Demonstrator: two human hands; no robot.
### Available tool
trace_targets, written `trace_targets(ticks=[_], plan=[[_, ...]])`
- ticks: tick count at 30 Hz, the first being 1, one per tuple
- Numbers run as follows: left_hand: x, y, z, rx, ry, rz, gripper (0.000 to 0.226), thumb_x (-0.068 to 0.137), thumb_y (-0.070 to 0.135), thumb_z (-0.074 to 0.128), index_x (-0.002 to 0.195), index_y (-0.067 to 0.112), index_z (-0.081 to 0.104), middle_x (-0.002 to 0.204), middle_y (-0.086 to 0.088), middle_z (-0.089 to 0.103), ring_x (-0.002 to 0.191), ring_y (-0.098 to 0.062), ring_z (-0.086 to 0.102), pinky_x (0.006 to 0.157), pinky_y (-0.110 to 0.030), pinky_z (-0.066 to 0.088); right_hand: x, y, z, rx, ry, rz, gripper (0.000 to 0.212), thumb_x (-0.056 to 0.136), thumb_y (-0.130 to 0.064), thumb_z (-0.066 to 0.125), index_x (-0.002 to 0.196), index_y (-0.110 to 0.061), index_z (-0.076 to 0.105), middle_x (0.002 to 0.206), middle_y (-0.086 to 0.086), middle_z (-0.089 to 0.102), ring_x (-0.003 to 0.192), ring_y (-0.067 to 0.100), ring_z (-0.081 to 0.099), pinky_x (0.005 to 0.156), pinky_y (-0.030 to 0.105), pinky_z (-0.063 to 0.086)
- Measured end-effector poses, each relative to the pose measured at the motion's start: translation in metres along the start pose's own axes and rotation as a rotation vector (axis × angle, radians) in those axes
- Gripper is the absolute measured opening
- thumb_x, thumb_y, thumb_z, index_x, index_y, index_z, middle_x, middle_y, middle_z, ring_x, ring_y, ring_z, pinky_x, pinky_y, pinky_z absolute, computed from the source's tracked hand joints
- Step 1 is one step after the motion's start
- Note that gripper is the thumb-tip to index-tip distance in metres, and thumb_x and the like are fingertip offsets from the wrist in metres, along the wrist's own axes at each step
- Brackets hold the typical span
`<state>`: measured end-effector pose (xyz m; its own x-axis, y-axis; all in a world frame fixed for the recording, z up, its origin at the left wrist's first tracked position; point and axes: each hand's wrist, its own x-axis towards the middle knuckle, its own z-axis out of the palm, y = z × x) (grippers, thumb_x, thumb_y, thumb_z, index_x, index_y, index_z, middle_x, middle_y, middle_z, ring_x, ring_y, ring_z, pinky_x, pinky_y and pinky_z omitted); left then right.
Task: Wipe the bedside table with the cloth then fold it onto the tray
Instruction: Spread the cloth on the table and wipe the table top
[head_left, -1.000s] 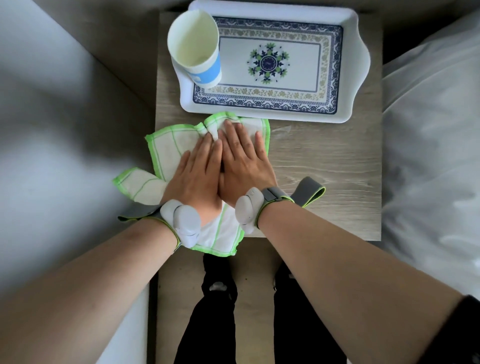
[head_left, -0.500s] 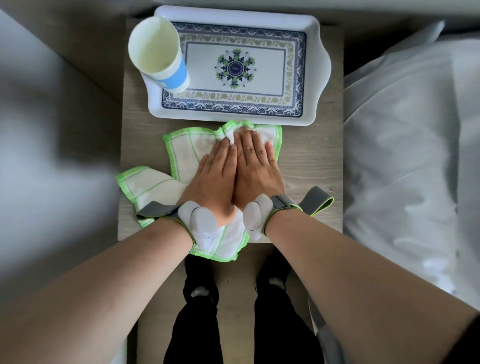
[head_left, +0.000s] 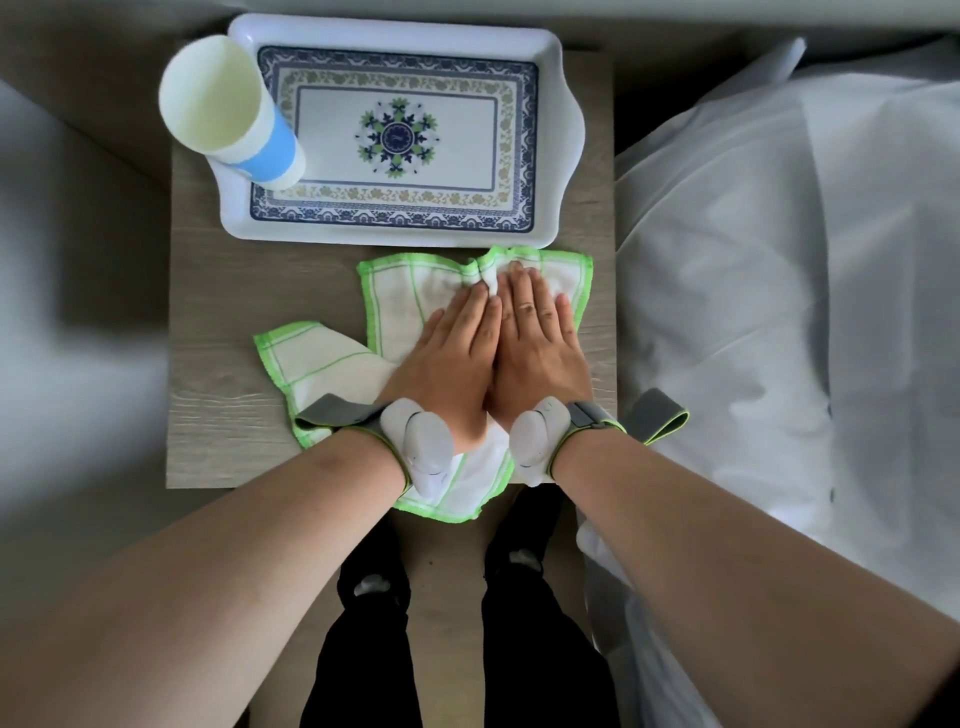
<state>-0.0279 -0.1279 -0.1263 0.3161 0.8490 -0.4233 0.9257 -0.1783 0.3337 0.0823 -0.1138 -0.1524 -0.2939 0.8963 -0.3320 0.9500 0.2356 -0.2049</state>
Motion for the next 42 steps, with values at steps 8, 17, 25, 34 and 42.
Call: trace_targets(ticks=[8,17,25,34,42], plan=[[0.022,0.037,0.008,-0.019,-0.021,0.143,0.071,0.082,0.008,0.035,0.144,0.002,0.001,0.157,-0.014,-0.001,0.145,-0.024,-0.003,0.119,-0.037,0.006,-0.018,0.044,-0.001,-0.026,-0.012,0.128,0.065,0.096,-0.033,0.027,0.147,-0.008,-0.004,0.158,0.009,-0.006,0.145,0.024,-0.01,0.117,0.037,-0.008],[0.004,0.038,0.018,0.028,-0.084,0.264,0.061,0.084,0.013,0.003,0.144,0.006,0.0,0.156,-0.013,-0.004,0.145,-0.022,-0.003,0.118,-0.033,0.002,-0.048,0.029,0.022,0.027,0.014,0.273,0.066,0.094,-0.029,0.03,0.145,-0.005,-0.003,0.156,0.019,0.004,0.144,0.034,0.0,0.116,0.04,0.0],[-0.035,0.024,0.032,-0.027,-0.173,0.374,0.064,0.089,0.001,0.028,0.145,0.008,-0.002,0.157,-0.008,-0.007,0.144,-0.018,-0.007,0.116,-0.029,-0.002,-0.087,-0.001,0.03,0.007,0.132,0.411,0.064,0.086,-0.03,0.023,0.137,0.008,0.033,0.144,0.026,0.037,0.134,0.041,0.033,0.109,0.052,0.022],[-0.078,-0.032,0.04,-0.055,-0.093,0.338,0.065,0.088,-0.003,0.03,0.145,0.009,0.002,0.157,-0.008,-0.001,0.145,-0.02,0.001,0.117,-0.035,0.008,-0.086,-0.062,0.046,-0.044,0.089,0.354,0.062,0.088,-0.029,0.027,0.138,0.007,0.031,0.146,0.025,0.033,0.136,0.04,0.029,0.111,0.052,0.021],[-0.124,-0.114,0.041,-0.054,-0.025,0.162,0.086,0.078,0.006,0.042,0.143,0.017,-0.013,0.15,0.005,-0.019,0.14,-0.007,-0.011,0.114,-0.032,0.001,-0.061,-0.145,0.058,-0.067,0.044,0.189,0.065,0.088,-0.033,0.01,0.142,0.004,0.002,0.154,0.023,0.013,0.143,0.037,0.007,0.115,0.049,0.002]])
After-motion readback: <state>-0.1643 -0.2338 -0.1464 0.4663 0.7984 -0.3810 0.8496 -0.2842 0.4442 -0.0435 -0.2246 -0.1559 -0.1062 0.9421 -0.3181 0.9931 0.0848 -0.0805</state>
